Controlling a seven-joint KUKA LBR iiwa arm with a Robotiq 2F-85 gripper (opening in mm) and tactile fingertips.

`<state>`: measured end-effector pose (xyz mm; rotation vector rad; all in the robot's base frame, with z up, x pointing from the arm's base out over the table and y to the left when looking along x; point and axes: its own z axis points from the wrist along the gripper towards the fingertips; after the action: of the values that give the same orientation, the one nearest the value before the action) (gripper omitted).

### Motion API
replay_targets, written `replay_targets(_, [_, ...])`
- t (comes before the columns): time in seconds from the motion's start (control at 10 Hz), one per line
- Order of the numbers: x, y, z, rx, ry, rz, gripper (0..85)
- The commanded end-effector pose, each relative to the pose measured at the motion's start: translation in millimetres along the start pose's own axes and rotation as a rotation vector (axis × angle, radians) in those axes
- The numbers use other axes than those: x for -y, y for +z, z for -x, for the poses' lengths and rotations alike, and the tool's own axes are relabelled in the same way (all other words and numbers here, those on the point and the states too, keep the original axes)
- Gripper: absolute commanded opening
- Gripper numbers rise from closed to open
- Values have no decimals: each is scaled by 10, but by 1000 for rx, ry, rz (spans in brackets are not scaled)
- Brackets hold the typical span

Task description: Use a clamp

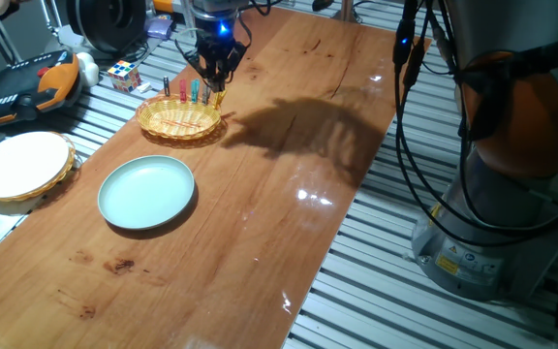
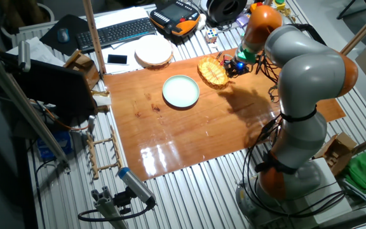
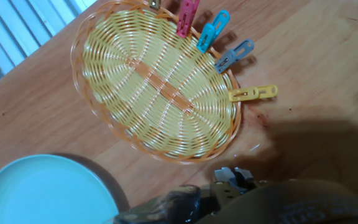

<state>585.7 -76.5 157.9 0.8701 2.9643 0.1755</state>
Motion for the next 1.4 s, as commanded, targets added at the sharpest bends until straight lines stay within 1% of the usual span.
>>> replay_targets(0.0, [15,14,8,-2,-2,2,20])
replay_targets(0.2, [49,53,49,-20,-6,25,97])
replay_targets(0.4, [92,84,94,-29,-39,29,243])
replay_targets(0.5, [121,110,107,-20,-39,34,337])
replay_targets(0.6, [150,135,123,-9,-30,49,423])
replay_targets(0.7, [172,147,136,-4,-20,49,493])
replay_targets(0.9, [214,168,183,1,-2,44,560])
replay_targets(1.1, [261,220,257,2,4,44,563])
replay_targets(1.3, [300,281,279,11,-5,50,560])
